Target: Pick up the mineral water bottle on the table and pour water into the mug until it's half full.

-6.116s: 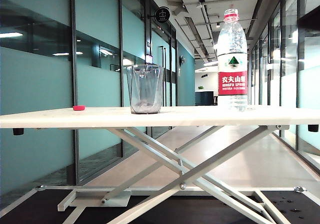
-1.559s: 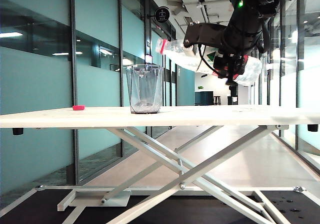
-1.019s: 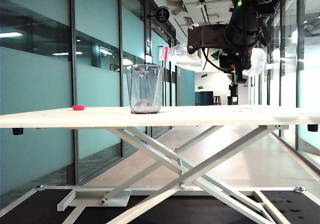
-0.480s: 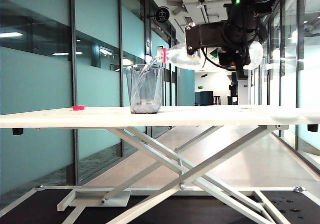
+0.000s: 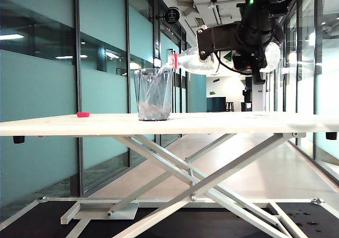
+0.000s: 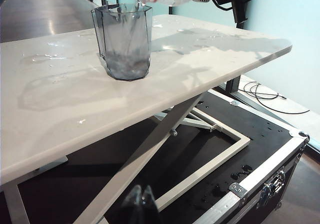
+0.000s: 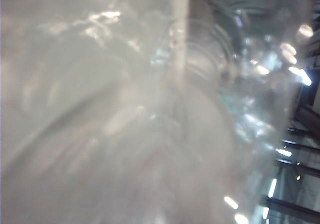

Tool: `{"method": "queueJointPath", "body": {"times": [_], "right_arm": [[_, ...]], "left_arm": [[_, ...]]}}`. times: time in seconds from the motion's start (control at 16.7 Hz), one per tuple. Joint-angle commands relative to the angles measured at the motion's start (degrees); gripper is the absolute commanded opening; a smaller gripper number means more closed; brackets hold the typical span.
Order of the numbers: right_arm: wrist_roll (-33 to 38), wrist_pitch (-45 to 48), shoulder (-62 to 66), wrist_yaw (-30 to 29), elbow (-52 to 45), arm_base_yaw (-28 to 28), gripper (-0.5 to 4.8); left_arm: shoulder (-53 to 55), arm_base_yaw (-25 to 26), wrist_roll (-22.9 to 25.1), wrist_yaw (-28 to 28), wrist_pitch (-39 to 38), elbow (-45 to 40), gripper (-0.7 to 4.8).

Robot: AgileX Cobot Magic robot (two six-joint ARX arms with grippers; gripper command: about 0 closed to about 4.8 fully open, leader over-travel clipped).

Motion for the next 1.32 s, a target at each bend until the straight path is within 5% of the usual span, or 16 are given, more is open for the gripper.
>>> {"method": "queueJointPath", "body": {"times": [0.06, 1.32], "right_arm": [[-0.61, 3.98, -0.85, 0.46, 0.72, 0.13, 1.26], [-4.28, 5.75, -0.85, 0.59, 0.72, 0.87, 1.26]], "left_arm": [[0.04, 0.02, 0.24, 0.02, 0.26, 0.11, -0.05], [0.04, 0.0, 0.26, 0.02, -0.55, 0.11, -0.05]]}}
